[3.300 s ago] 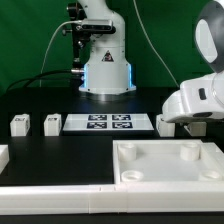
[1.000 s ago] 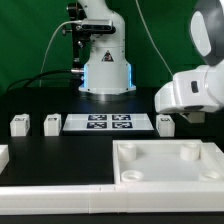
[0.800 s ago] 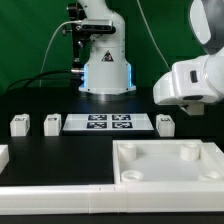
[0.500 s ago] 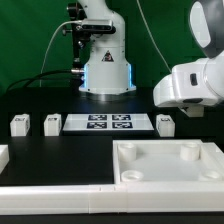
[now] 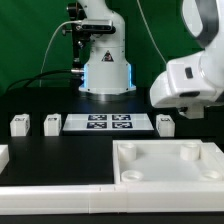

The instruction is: Assemble one leg

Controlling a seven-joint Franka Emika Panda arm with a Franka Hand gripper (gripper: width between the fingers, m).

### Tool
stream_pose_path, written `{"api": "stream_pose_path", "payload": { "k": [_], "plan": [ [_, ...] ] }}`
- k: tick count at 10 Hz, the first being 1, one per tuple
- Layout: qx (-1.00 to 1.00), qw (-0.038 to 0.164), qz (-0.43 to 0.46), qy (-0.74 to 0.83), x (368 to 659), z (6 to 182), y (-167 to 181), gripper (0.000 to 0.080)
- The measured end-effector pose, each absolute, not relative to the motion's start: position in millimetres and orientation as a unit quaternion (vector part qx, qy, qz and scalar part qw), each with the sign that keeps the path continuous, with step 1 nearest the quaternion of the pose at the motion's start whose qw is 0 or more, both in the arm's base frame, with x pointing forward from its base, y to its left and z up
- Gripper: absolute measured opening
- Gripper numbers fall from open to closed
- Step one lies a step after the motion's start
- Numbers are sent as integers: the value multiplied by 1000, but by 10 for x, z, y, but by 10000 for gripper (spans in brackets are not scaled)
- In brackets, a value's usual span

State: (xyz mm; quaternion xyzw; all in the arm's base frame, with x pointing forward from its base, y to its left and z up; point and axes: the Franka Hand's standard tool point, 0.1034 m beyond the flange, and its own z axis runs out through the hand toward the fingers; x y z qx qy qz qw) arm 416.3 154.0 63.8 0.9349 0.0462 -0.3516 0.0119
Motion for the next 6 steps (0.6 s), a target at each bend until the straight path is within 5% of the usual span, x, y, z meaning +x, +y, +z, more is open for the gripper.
{"api": "stream_pose_path", "payload": {
  "k": [3,6],
  "plan": [
    [975,-5,-215,53,4388,977,1408,294],
    [991,-14,-121,52,4370,941,1418,294]
  ]
}}
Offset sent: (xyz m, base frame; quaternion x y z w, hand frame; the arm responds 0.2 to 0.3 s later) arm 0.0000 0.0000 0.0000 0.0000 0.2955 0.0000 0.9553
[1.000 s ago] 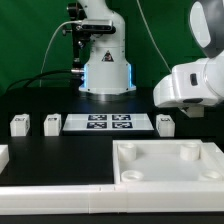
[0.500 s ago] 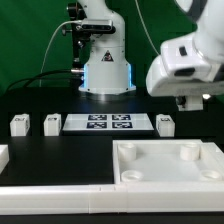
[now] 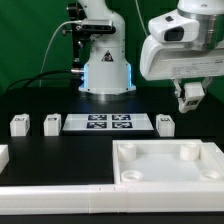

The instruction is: Assemble one leg

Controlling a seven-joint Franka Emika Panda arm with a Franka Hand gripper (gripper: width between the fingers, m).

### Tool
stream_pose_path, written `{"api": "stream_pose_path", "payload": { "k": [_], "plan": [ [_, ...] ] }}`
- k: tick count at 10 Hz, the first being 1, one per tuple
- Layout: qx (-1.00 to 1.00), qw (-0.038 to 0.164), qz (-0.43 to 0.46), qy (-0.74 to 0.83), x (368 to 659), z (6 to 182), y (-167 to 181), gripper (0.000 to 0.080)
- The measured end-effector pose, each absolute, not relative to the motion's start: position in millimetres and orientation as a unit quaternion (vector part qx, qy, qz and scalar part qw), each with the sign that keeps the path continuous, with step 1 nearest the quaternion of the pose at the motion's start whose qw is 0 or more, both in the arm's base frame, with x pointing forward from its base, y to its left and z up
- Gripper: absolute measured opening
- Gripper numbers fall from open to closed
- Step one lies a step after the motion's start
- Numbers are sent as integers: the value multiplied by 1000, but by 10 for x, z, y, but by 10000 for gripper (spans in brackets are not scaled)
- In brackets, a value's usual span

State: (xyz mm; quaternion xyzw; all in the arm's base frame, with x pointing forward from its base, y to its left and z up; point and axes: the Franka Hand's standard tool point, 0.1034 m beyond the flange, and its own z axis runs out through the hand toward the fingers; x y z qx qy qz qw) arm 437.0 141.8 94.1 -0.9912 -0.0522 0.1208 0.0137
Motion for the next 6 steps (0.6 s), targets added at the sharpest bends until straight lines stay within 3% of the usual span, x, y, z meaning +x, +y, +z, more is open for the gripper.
{"api": "stream_pose_path", "payload": {
  "k": [2,6],
  "plan": [
    [-989,20,120,-84,4439,898,1333,294],
    [-989,29,107,-98,4870,991,1218,294]
  ]
}}
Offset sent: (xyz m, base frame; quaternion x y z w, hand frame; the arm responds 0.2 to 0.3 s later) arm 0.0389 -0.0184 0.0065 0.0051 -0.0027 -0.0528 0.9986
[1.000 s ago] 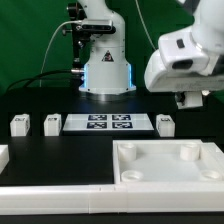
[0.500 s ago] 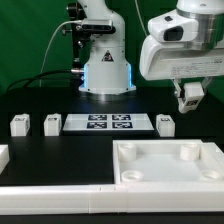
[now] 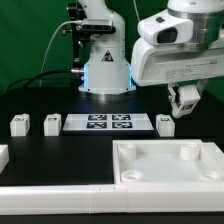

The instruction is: Assemble one leg

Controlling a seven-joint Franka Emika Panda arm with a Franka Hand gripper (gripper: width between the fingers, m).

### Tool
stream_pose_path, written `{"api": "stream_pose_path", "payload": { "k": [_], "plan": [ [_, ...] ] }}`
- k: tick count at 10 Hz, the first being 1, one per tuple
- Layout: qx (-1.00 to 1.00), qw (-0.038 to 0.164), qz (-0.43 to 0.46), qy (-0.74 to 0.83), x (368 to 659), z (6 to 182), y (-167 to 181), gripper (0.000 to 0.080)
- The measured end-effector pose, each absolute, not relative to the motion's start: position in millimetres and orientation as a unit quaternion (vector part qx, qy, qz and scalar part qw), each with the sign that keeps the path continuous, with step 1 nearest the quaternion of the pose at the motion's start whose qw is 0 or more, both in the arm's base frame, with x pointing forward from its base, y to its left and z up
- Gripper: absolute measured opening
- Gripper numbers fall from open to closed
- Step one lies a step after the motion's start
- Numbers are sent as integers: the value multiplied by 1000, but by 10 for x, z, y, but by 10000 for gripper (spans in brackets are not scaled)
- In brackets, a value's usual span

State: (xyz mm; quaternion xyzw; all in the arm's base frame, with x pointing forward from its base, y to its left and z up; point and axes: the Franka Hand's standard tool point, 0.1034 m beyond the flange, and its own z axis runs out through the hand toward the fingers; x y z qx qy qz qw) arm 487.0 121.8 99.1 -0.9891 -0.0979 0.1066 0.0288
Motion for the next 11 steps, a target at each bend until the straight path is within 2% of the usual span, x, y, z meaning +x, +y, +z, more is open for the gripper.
{"api": "stream_pose_path", "payload": {
  "k": [4,5,6,11],
  "plan": [
    [-992,30,74,-97,4872,949,1218,294],
    [-995,35,-8,-94,4998,960,1217,294],
    [-993,33,-10,-111,4930,940,1137,294],
    [-991,39,-13,-131,5586,1268,1076,294]
  ]
}}
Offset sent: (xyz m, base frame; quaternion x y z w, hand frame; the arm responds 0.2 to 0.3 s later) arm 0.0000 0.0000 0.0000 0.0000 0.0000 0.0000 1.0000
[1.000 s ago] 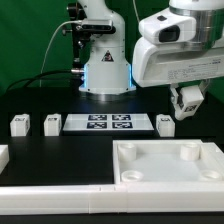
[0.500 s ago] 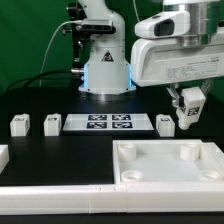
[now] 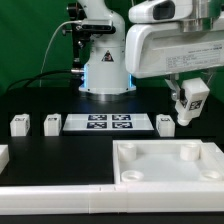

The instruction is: Assemble one leg

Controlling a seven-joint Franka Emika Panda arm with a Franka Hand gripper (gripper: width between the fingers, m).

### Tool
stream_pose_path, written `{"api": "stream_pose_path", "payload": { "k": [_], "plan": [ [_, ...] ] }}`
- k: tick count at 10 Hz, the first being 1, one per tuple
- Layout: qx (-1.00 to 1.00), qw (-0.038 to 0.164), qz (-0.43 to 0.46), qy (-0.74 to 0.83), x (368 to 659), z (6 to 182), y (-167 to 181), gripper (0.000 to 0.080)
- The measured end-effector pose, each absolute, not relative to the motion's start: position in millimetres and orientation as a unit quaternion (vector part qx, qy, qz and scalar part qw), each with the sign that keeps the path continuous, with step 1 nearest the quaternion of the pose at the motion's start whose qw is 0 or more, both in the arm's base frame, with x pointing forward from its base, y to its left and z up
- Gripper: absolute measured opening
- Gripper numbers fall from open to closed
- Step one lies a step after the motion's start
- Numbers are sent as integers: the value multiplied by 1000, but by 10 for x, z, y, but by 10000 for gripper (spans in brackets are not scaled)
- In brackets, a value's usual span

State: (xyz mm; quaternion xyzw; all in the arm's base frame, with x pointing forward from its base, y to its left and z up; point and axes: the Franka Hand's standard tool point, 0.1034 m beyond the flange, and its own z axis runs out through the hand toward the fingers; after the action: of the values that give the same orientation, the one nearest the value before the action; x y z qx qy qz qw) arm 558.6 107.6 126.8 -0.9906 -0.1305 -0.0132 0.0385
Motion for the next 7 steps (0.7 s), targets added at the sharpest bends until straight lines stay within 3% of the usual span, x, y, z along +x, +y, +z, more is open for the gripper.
{"api": "stream_pose_path", "payload": {
  "k": [5,7],
  "plan": [
    [-991,39,-14,-130,5592,1243,1076,294],
    [-994,40,-20,-95,5741,1237,1002,294]
  ]
}}
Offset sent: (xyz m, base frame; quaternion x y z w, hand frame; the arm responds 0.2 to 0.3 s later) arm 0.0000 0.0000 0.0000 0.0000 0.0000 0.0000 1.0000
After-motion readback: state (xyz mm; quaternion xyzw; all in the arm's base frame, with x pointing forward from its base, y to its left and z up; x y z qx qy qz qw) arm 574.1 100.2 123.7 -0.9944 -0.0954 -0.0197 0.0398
